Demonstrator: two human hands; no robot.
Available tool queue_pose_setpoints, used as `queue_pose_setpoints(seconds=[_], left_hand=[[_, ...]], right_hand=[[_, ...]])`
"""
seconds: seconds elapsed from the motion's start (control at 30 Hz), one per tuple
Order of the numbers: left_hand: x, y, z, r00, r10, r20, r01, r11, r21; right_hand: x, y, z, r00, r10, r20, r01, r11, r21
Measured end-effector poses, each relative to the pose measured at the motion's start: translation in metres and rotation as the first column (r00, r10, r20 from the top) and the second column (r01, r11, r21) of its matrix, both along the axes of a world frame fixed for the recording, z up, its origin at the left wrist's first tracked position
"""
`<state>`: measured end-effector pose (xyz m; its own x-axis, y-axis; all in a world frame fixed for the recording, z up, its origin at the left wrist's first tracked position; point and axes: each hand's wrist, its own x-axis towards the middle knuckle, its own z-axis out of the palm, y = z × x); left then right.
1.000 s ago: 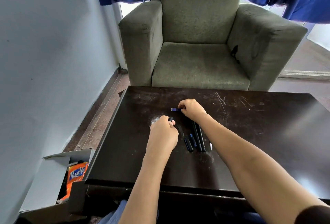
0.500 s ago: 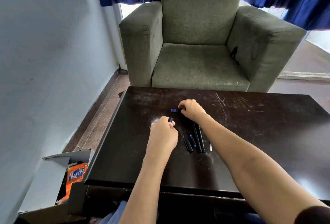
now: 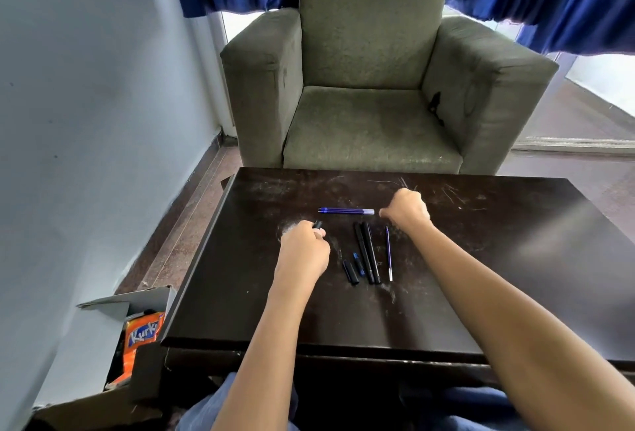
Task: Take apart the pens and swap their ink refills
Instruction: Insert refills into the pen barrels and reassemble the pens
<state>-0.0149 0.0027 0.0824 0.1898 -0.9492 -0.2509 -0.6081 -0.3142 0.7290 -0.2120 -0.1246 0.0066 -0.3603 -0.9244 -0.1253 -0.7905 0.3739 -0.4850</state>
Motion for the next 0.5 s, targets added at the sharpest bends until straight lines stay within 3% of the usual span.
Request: queue_pose_setpoints(seconds=[0.2,0.5], left_hand=[[-0.002,0.000,-0.003,0.999,-0.040,0.021,0.041,0.999,-0.024],[0.000,0.004,-0.005,0.998,-0.062,-0.033,0.060,0.997,-0.040]], right_hand=[[-0.006,0.039,-0.009,0.995,0.005,0.098,-0.032,0.962,0.270],[-0.001,0.057,-0.012,0.990,-0.013,0.141,-0.011,0.985,0.170]])
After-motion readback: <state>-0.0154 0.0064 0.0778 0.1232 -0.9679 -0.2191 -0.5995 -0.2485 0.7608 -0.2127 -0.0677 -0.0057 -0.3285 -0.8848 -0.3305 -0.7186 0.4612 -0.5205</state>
